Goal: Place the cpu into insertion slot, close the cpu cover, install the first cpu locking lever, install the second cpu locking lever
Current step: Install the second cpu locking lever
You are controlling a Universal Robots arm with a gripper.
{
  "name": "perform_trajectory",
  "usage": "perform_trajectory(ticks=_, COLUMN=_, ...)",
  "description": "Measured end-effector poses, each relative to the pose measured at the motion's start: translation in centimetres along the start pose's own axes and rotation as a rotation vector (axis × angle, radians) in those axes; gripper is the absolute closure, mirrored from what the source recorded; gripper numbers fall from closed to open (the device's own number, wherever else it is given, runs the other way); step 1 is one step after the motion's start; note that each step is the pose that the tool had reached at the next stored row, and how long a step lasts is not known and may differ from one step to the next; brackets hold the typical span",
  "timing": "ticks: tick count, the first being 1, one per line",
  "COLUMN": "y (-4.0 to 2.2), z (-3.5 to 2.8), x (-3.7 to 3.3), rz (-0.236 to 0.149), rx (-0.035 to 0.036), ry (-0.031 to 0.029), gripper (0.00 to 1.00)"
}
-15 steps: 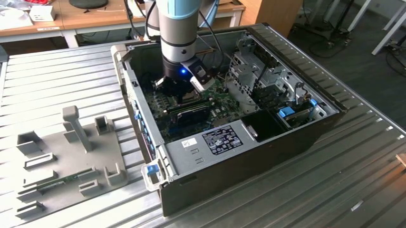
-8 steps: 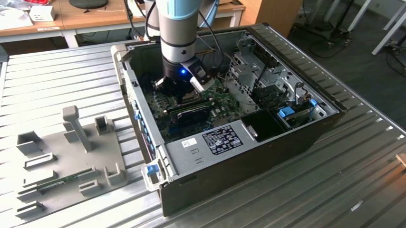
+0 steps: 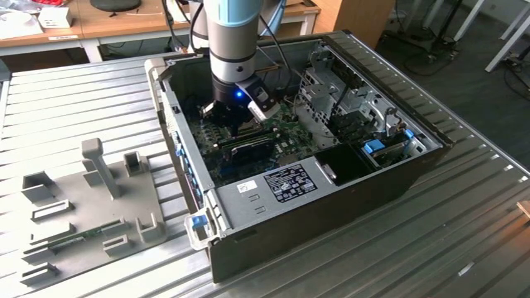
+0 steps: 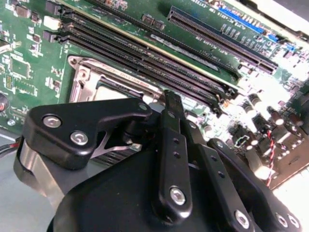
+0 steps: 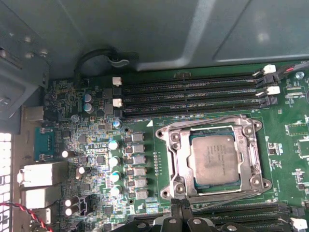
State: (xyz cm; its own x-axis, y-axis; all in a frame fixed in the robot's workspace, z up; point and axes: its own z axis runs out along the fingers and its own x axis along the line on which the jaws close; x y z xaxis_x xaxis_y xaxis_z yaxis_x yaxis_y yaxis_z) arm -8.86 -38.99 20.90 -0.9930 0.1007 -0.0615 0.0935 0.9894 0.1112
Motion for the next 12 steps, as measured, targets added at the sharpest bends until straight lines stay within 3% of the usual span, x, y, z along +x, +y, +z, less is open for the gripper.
perform_trajectory(ticks=12, y=0.17, z=0.19, x=0.06, rz=0.000, rx=0.0000, ry=0.0000, gripper=0.90)
